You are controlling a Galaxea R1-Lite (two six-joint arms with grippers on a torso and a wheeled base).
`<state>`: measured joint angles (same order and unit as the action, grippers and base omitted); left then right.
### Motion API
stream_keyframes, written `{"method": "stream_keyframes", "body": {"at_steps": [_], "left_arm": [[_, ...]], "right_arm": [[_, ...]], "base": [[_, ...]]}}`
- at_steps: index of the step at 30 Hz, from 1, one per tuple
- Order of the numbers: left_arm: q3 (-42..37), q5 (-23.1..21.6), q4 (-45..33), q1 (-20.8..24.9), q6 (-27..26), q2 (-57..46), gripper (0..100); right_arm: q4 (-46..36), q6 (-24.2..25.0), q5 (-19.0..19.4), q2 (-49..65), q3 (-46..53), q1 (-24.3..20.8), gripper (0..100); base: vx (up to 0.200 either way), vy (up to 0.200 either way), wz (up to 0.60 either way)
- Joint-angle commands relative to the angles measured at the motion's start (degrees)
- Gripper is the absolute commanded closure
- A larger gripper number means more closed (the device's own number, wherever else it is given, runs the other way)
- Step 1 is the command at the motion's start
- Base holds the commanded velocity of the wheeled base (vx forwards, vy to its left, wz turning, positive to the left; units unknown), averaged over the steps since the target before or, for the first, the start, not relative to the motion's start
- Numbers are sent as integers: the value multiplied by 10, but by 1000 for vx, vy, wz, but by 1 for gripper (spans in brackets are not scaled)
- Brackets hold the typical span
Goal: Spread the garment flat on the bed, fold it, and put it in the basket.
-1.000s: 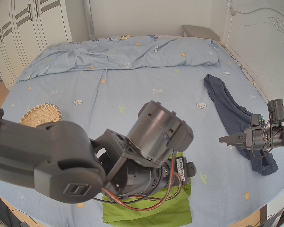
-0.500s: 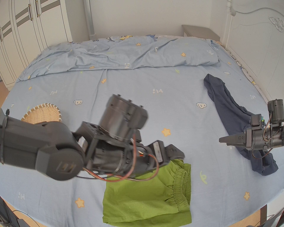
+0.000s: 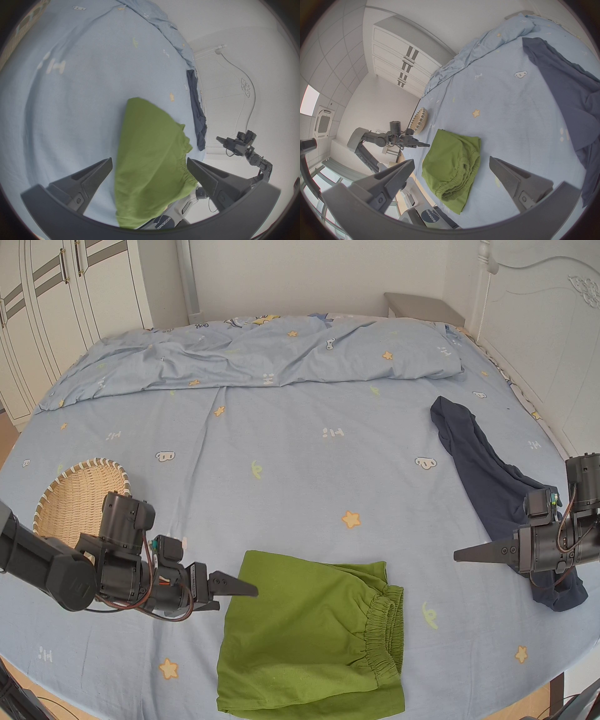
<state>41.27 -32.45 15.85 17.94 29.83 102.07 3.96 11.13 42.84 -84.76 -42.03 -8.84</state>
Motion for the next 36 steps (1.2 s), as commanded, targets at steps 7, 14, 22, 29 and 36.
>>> {"method": "stream_keyframes", "body": {"at_steps": [7, 14, 22, 29, 36], "left_arm": [[-64, -22, 60, -22, -9, 77, 0], [-61, -40, 74, 20, -10, 95, 0], [-73, -75, 132, 33, -10, 103, 0], [-82, -92, 170, 48, -10, 124, 0], [-83, -91, 233, 76, -3, 147, 0]], "right_arm": [[-3, 0, -11, 34, 13, -34, 0], [-3, -1, -11, 33, 14, -34, 0], [1, -1, -11, 31, 17, -34, 0], [1, -2, -11, 30, 17, -35, 0], [1, -2, -11, 30, 17, -35, 0]], "base": [[0, 0, 0], [0, 0, 0], [0, 0, 0], [0, 0, 0], [0, 0, 0]]}}
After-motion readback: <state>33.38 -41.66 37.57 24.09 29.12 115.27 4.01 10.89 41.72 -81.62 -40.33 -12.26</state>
